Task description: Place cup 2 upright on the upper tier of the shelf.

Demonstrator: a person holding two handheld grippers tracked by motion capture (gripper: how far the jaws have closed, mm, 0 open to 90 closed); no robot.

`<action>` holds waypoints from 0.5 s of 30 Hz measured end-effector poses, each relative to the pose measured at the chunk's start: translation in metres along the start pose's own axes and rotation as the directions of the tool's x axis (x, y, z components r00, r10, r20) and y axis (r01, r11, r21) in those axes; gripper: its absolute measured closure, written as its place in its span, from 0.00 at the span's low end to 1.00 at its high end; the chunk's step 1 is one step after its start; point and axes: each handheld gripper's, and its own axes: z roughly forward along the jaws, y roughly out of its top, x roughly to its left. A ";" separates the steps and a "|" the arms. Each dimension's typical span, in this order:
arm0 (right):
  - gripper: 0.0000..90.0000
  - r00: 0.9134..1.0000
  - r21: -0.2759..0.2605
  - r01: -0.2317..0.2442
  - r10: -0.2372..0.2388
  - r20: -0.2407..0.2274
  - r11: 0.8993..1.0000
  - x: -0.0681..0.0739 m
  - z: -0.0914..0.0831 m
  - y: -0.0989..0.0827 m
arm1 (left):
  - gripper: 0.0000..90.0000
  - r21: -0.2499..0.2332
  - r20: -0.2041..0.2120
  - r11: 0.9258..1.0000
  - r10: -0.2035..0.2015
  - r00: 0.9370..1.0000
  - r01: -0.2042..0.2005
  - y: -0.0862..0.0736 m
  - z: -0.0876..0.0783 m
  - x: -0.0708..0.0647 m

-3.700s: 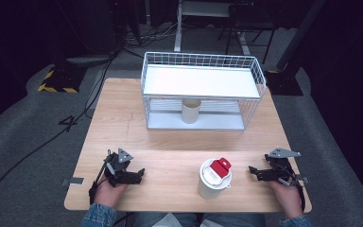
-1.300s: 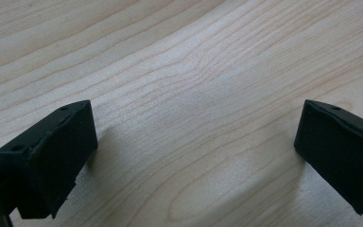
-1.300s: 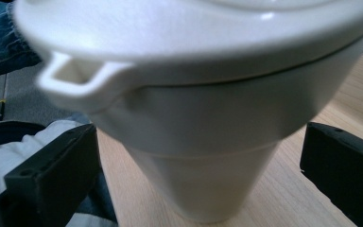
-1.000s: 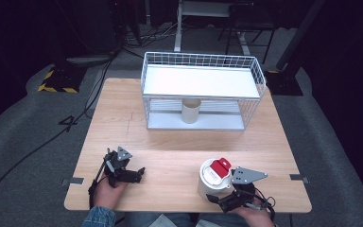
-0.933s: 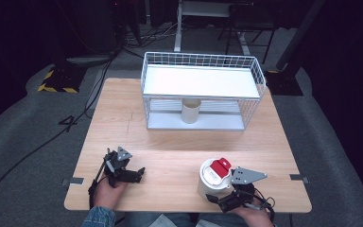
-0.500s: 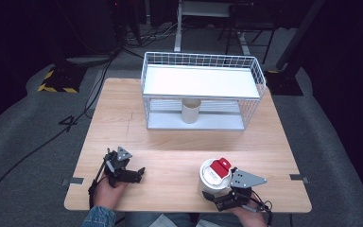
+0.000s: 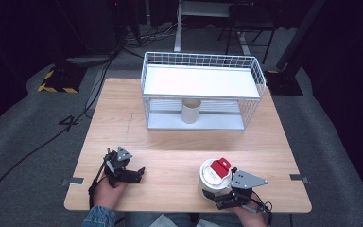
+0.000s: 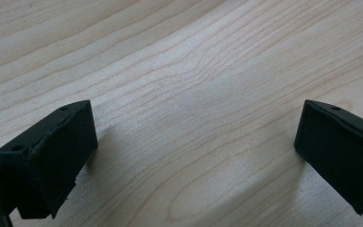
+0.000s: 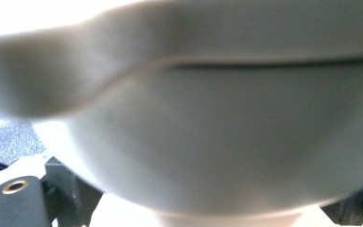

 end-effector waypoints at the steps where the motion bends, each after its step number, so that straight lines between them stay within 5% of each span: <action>1: 0.14 1.000 0.001 0.000 0.000 0.000 1.000 0.000 0.000 0.000 | 0.01 0.001 0.001 1.000 -0.001 1.000 0.001 0.000 0.000 0.000; 15: 0.15 1.000 -0.010 0.008 -0.008 -0.004 1.000 0.001 0.000 0.000 | 0.01 0.000 0.000 1.000 0.000 1.000 0.000 0.000 0.000 0.000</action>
